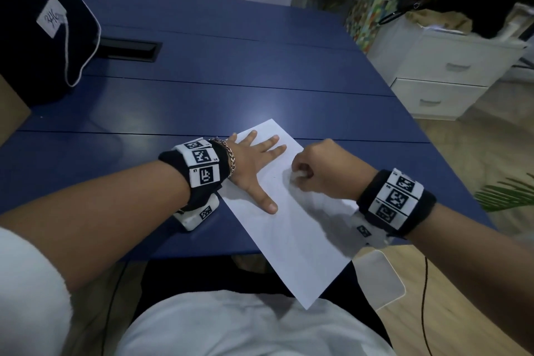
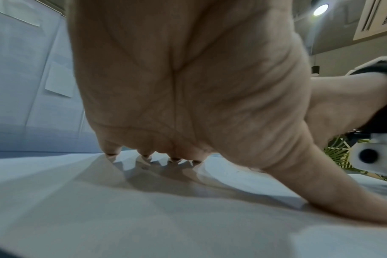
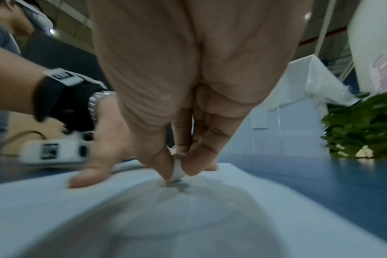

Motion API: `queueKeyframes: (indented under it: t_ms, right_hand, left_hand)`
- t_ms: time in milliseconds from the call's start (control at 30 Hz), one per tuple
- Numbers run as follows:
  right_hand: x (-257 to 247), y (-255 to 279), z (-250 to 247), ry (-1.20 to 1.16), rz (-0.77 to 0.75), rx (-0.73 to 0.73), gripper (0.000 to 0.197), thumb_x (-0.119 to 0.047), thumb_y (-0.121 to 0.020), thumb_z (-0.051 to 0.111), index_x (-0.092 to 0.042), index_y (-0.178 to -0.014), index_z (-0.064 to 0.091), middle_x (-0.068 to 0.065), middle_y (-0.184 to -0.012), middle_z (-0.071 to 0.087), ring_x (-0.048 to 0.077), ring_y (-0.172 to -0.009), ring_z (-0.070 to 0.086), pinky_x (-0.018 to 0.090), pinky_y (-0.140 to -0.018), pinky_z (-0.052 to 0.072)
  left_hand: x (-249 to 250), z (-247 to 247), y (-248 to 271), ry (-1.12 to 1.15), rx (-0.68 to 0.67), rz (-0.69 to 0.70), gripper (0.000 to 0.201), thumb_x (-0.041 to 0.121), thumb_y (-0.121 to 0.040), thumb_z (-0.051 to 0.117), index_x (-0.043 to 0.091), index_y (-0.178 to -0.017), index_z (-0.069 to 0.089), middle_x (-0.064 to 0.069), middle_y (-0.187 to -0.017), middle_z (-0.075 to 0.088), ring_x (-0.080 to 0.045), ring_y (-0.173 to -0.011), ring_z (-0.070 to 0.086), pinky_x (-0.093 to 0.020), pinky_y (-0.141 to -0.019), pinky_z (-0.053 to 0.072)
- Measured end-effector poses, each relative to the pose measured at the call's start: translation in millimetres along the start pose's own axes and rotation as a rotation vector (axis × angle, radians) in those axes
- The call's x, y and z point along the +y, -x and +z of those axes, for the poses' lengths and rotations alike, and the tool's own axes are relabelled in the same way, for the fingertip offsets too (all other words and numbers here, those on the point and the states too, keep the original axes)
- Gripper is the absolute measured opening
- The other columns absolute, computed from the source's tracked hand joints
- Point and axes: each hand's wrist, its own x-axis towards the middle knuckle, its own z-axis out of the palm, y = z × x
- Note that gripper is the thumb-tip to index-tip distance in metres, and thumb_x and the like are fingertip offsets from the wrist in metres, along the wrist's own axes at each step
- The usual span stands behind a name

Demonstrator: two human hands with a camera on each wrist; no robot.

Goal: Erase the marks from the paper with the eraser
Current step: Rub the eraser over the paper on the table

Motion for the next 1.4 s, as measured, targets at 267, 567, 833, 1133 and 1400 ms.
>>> queueKeyframes:
  t_ms: [267, 567, 833, 1133, 1400]
  right_hand:
    - [7.0, -19.9, -8.2, 0.000, 0.031, 0.027, 0.018, -0.022, -0.083, 0.064, -0.025, -0.067, 0.056, -0.001, -0.067, 0.054, 0.025, -0.064, 0.052, 0.041, -0.062, 0.052]
    - [5.4, -24.9, -8.6, -0.019, -0.048, -0.056, 0.005, -0.024, -0.080, 0.069, -0.025, -0.077, 0.073, -0.001, -0.069, 0.065, 0.015, -0.060, 0.054, 0.029, -0.058, 0.048]
    - [-6.7, -20.3, -5.2, -0.061, -0.094, -0.119, 0.006, -0.025, -0.081, 0.072, -0.024, -0.075, 0.072, -0.004, -0.071, 0.066, 0.013, -0.061, 0.055, 0.020, -0.057, 0.043]
    - [-4.2, -25.7, -2.5, -0.043, -0.043, -0.044, 0.007, -0.022, -0.083, 0.068, -0.020, -0.080, 0.073, -0.001, -0.070, 0.066, 0.010, -0.058, 0.049, 0.030, -0.058, 0.047]
    - [10.8, -35.0, -7.2, -0.085, 0.048, 0.019, 0.008, -0.021, -0.082, 0.071, -0.025, -0.075, 0.070, -0.007, -0.064, 0.062, 0.009, -0.056, 0.051, 0.030, -0.057, 0.047]
  left_hand:
    - [1.5, -2.2, -0.2, 0.000, -0.023, -0.017, 0.158, 0.103, -0.052, 0.066, 0.042, -0.162, -0.030, 0.019, -0.169, -0.036, -0.034, -0.160, -0.029, -0.069, -0.126, -0.009]
    - [0.3, -4.9, -0.5, -0.016, -0.031, -0.033, 0.159, 0.107, -0.047, 0.064, 0.045, -0.161, -0.030, 0.021, -0.170, -0.035, -0.032, -0.161, -0.028, -0.065, -0.128, -0.008]
    - [0.6, -4.7, -0.9, -0.020, -0.038, -0.034, 0.159, 0.107, -0.046, 0.063, 0.046, -0.161, -0.030, 0.020, -0.169, -0.036, -0.033, -0.161, -0.027, -0.065, -0.128, -0.007]
    - [2.0, -6.4, 1.0, -0.035, -0.048, -0.039, 0.158, 0.106, -0.049, 0.063, 0.045, -0.160, -0.030, 0.018, -0.170, -0.037, -0.032, -0.161, -0.027, -0.065, -0.128, -0.006]
    - [3.6, -9.7, 1.2, -0.045, -0.074, -0.059, 0.159, 0.106, -0.049, 0.064, 0.045, -0.159, -0.033, 0.019, -0.169, -0.038, -0.033, -0.161, -0.028, -0.065, -0.128, -0.007]
